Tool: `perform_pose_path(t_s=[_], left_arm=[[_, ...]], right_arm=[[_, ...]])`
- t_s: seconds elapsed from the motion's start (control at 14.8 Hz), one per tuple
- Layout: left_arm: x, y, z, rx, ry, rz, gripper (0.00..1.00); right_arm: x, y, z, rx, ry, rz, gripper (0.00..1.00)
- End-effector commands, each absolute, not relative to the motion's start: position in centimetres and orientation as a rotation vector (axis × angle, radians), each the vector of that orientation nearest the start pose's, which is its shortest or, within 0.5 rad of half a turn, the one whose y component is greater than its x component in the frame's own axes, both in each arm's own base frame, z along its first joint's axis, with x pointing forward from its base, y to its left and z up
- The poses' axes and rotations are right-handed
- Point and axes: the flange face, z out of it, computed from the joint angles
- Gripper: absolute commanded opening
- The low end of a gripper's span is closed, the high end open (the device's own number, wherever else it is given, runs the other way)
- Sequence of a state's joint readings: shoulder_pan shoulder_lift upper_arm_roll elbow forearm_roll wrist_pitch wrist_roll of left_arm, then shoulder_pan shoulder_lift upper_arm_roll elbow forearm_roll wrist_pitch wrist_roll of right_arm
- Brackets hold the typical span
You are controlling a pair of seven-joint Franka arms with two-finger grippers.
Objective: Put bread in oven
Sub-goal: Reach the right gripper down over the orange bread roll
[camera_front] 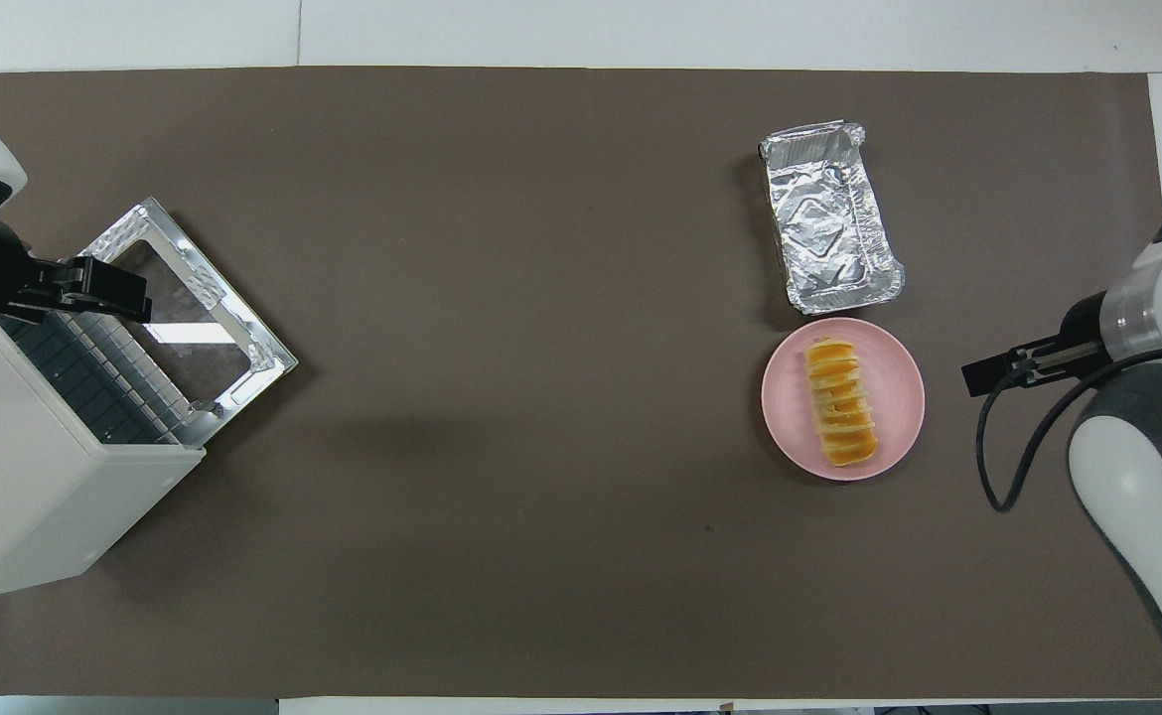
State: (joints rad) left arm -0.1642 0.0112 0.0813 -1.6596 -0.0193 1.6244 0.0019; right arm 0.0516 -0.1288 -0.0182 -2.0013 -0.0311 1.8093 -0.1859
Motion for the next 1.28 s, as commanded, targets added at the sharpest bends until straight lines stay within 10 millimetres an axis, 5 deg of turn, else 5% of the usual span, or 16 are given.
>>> perform_pose_path(t_s=[0.0, 0.27, 0.47, 1.21], left_arm=[[55.1, -4.6, 58.4, -3.159, 0.148, 0.074, 1.0], [55.1, -4.6, 58.4, -3.159, 0.148, 0.074, 1.0], [55.1, -4.6, 58.4, -3.159, 0.148, 0.074, 1.0], [55.1, -4.7, 58.4, -3.159, 0.15, 0.074, 1.0]], right_arm=[[52.1, 3.6, 46.6, -3.154, -0.391, 0.112, 1.0], [53.0, 7.2, 40.0, -3.153, -0.408, 0.011, 1.0], [53.5, 7.7, 36.9, -3.148, -0.409, -0.062, 1.0], [52.9, 10.0, 30.1, -3.129, -0.495, -0.087, 1.0]])
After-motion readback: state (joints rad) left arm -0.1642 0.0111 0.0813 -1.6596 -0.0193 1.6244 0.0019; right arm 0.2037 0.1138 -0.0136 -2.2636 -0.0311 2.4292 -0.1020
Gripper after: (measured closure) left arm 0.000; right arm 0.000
